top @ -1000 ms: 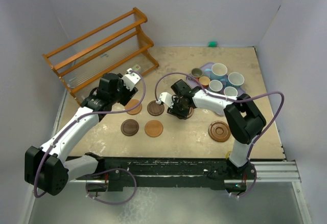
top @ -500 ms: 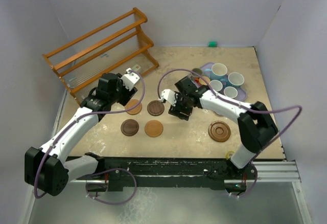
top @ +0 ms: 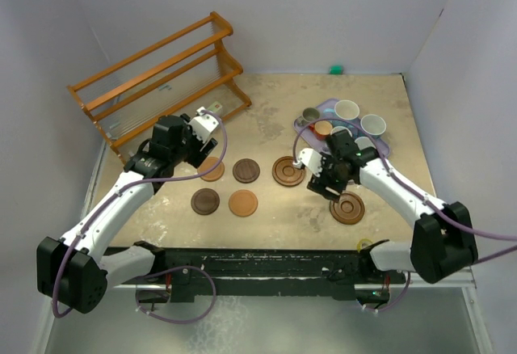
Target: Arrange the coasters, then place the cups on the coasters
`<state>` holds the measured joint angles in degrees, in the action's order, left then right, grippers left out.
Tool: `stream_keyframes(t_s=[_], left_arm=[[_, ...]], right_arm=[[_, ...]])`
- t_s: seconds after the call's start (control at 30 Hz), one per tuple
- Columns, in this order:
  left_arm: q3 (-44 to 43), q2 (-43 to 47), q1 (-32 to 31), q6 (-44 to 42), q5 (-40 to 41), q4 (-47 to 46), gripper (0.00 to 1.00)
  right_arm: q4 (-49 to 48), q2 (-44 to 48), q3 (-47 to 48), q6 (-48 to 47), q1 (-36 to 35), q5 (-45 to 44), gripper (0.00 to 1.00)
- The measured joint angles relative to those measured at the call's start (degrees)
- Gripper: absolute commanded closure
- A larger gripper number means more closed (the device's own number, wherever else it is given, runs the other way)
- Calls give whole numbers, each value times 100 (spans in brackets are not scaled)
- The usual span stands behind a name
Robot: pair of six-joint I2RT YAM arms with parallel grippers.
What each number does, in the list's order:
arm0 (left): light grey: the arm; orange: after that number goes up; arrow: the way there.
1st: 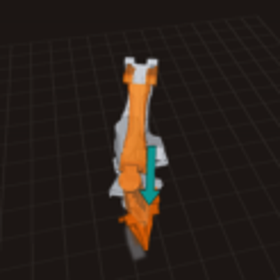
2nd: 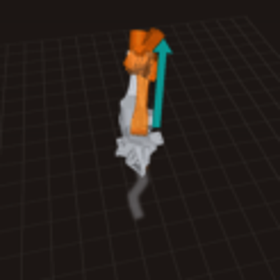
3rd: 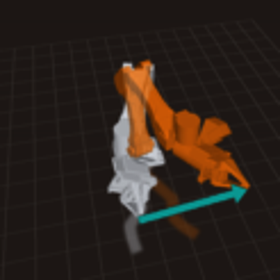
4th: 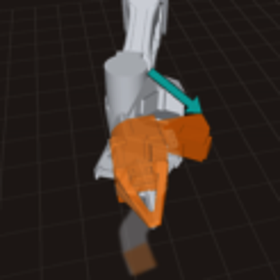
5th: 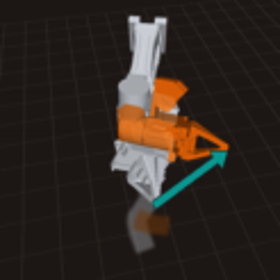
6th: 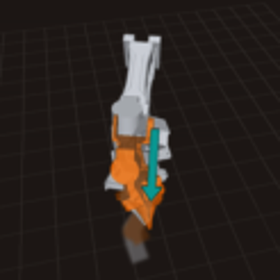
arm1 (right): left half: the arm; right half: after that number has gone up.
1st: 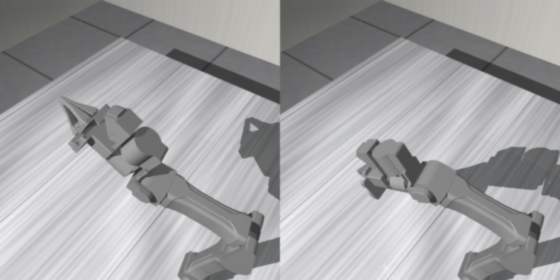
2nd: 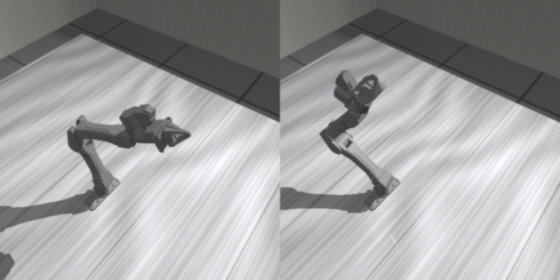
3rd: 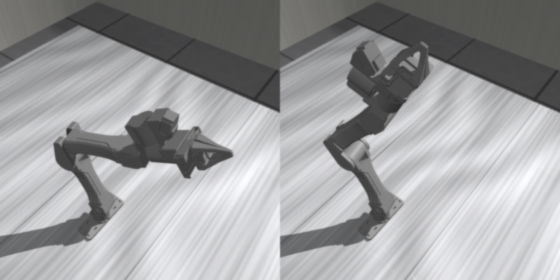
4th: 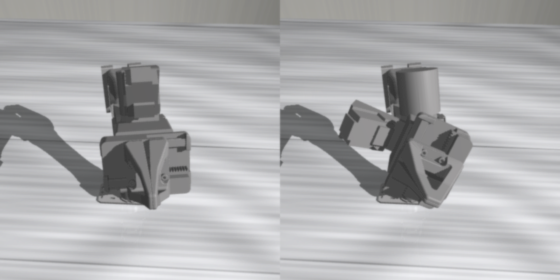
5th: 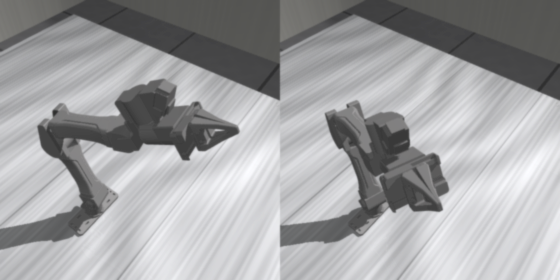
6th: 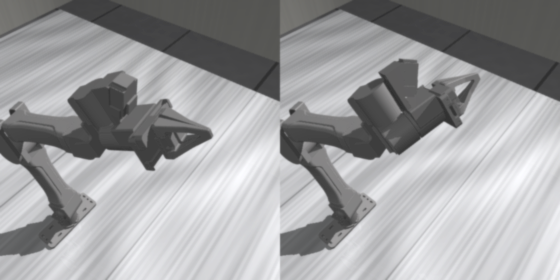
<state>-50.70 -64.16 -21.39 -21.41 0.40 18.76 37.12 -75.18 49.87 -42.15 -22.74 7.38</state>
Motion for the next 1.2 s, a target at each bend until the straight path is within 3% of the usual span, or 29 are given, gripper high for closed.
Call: stream_keyframes(t_s=[0.23,0.9,1.2], left_arm=[[0,0,2,0,2,-31,33],[2,0,92,2,-22,-26,33],[2,0,114,2,-48,-26,33]], right_arm=[[313,345,-466,-791,734,-109,27],[-750,-227,-940,-1521,750,-546,28],[-761,-354,-894,-1543,649,-549,28]])
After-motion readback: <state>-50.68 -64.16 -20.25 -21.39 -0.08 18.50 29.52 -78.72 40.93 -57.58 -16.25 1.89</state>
